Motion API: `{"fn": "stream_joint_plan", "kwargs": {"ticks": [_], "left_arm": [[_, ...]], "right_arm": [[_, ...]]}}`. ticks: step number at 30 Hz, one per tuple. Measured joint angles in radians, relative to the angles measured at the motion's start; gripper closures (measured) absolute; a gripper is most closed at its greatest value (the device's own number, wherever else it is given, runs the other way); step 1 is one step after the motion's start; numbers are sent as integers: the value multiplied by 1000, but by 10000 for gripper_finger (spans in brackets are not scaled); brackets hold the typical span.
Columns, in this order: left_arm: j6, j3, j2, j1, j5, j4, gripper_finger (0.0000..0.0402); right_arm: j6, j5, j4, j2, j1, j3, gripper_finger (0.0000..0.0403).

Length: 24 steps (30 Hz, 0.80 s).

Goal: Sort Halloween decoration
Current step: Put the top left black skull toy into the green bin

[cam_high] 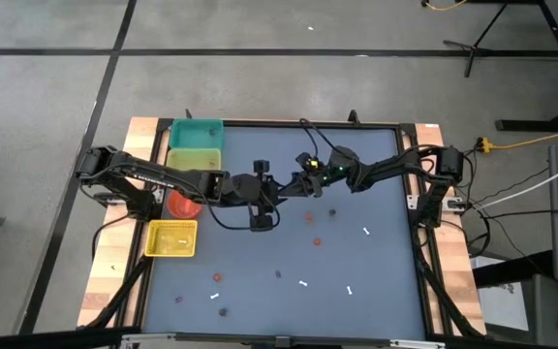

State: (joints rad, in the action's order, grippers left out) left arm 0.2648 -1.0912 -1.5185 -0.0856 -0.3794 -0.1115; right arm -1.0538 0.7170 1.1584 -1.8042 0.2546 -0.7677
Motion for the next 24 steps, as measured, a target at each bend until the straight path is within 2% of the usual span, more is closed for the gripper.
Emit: {"fn": "stream_joint_plan", "kwargs": {"ticks": [18, 24], "left_arm": [[8, 0, 0, 0, -2, -13, 329], [8, 0, 0, 0, -12, -14, 338]], "right_arm": [[1, 6, -2, 0, 0, 0, 329], [-17, 5, -4, 0, 0, 0, 329]]}}
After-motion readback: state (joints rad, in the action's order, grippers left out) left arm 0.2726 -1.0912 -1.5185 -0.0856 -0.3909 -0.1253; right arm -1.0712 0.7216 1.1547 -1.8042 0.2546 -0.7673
